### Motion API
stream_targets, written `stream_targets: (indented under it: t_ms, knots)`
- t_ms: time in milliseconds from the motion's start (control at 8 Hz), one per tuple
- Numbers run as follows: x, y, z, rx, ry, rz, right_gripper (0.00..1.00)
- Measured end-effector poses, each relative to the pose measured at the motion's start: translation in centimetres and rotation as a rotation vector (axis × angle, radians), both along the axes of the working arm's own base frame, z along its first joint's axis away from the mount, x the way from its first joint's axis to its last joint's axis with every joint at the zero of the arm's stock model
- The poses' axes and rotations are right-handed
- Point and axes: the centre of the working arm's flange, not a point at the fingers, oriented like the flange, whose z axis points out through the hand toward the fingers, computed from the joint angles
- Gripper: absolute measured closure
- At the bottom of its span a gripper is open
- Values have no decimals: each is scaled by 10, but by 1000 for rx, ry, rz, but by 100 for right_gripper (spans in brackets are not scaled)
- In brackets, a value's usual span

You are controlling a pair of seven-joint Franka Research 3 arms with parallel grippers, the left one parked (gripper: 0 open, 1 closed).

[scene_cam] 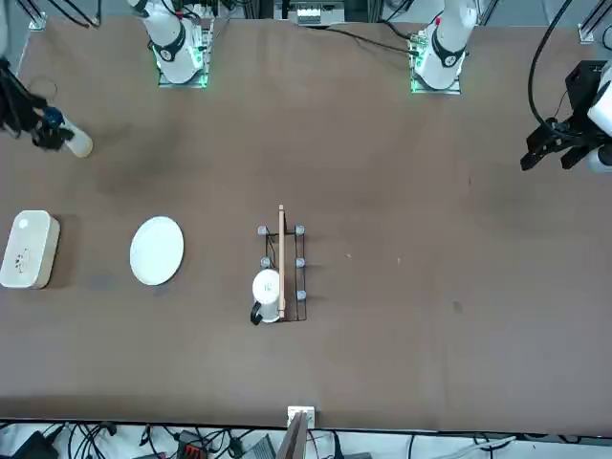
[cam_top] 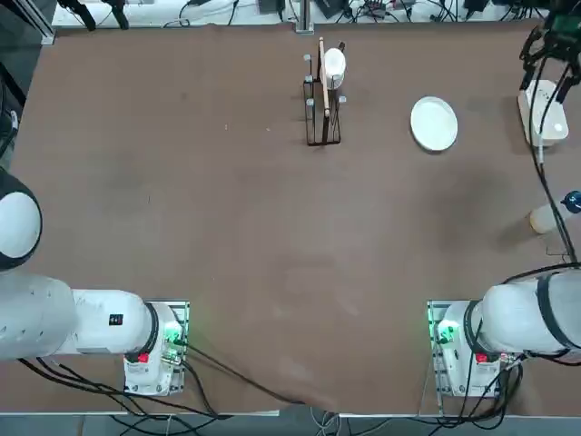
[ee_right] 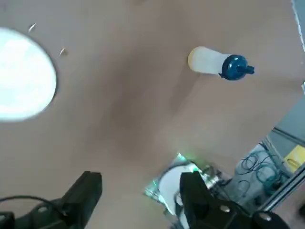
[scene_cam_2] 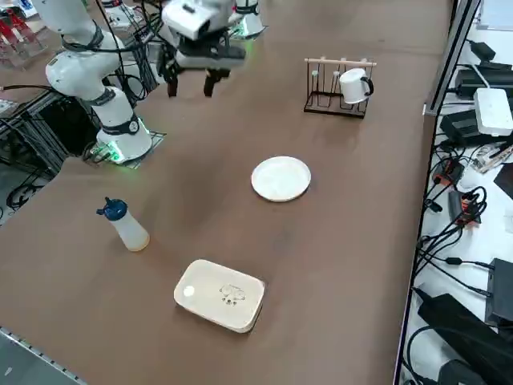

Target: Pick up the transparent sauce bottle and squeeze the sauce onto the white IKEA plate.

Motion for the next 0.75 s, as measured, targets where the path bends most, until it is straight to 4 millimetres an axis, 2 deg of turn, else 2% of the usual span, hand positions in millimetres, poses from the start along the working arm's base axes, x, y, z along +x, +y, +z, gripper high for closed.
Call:
stream_targets:
  t_ms: [375,750]
  knots:
    - [1,25,-78,-259,-48,-119,0]
    - [-20,42,-143,-588,-106,-180,0]
